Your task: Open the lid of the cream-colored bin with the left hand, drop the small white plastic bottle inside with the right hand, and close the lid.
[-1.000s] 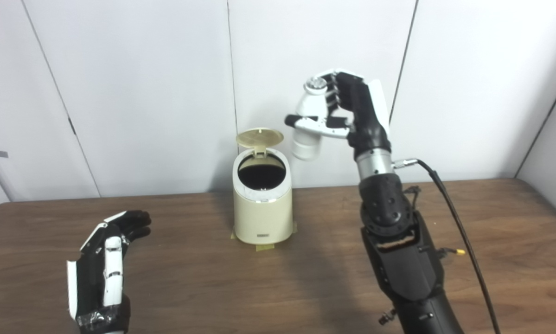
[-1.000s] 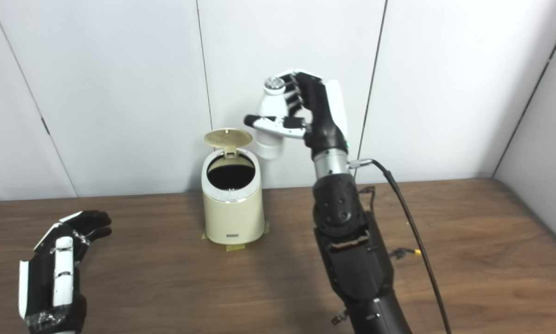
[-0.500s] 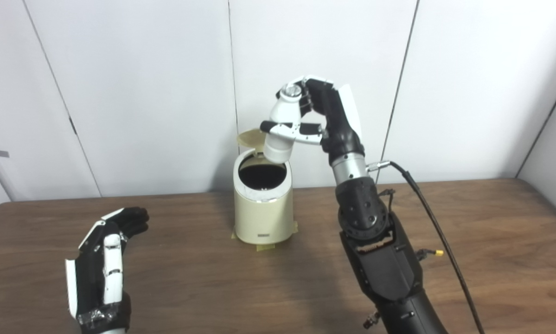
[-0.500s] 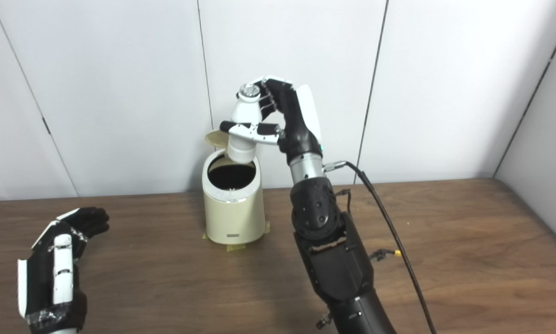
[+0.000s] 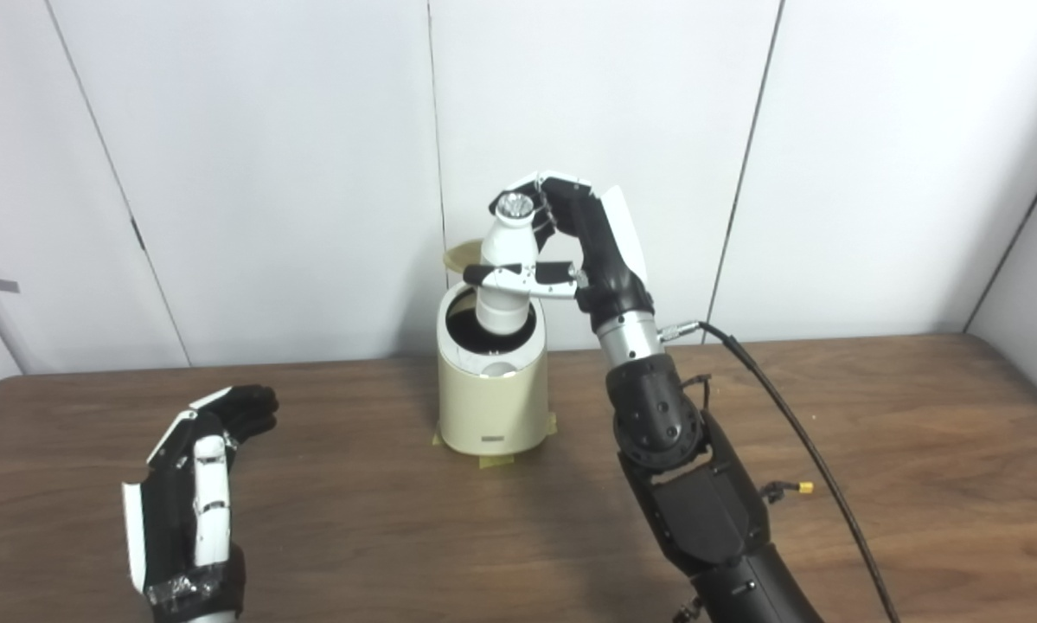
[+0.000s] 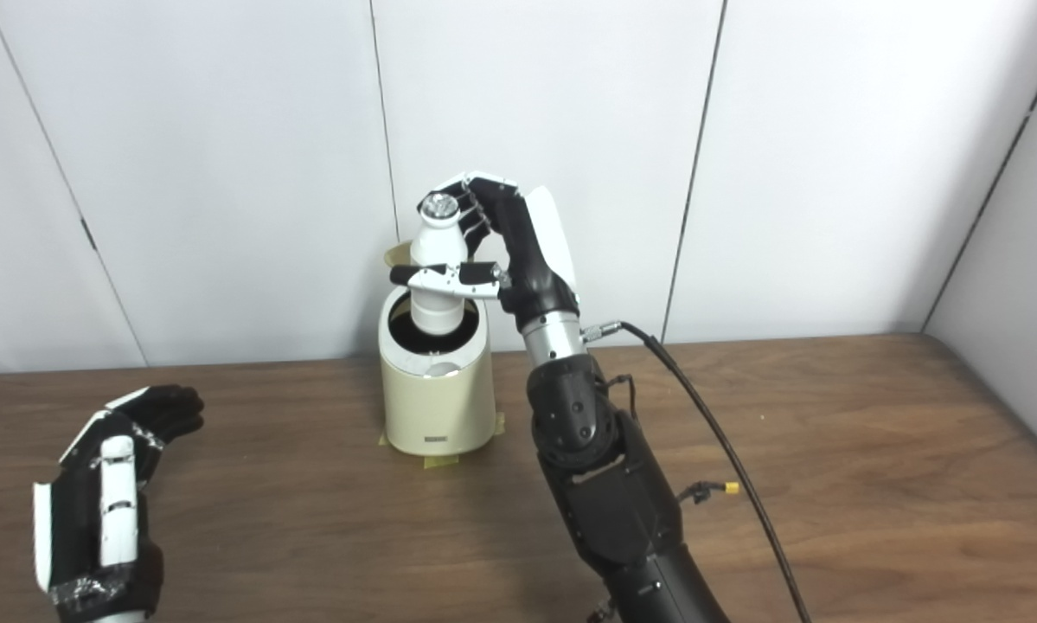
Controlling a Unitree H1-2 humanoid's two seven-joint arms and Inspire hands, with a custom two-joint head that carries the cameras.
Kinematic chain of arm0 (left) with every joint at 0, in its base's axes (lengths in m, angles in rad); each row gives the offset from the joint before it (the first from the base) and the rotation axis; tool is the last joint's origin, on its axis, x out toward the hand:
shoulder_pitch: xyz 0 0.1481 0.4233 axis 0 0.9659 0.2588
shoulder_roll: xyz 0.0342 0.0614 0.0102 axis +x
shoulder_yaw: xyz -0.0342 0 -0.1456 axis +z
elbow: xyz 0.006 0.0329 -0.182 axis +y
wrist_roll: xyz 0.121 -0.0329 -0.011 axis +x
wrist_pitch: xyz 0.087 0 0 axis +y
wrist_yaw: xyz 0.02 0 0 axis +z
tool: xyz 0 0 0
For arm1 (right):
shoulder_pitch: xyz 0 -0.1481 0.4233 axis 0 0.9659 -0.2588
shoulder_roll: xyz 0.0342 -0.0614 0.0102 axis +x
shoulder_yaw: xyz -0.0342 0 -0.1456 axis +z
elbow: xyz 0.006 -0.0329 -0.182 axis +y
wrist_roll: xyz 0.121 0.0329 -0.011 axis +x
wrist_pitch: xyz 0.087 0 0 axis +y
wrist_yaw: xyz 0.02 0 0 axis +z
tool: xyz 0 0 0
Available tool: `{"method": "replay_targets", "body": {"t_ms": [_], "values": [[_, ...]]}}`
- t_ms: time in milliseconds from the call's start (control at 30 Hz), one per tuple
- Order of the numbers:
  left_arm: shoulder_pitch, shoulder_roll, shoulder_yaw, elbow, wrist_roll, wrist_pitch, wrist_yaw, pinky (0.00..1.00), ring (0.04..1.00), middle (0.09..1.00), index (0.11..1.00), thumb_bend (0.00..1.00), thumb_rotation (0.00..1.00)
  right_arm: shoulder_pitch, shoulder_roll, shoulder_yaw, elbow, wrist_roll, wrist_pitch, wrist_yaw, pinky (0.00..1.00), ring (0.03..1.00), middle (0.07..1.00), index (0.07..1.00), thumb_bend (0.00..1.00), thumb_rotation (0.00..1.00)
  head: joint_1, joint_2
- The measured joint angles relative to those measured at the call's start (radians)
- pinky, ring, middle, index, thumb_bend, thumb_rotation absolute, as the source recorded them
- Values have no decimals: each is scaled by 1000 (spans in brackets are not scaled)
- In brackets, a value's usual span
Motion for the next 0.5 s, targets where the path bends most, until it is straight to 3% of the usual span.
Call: {"method": "replay_targets", "body": {"t_ms": [500], "values": [[0,-2,-3,0,0,0,0,662,676,658,633,291,734,-6,-18,16,186,-112,-231,-125,392,457,478,482,521,0,3,0]]}}
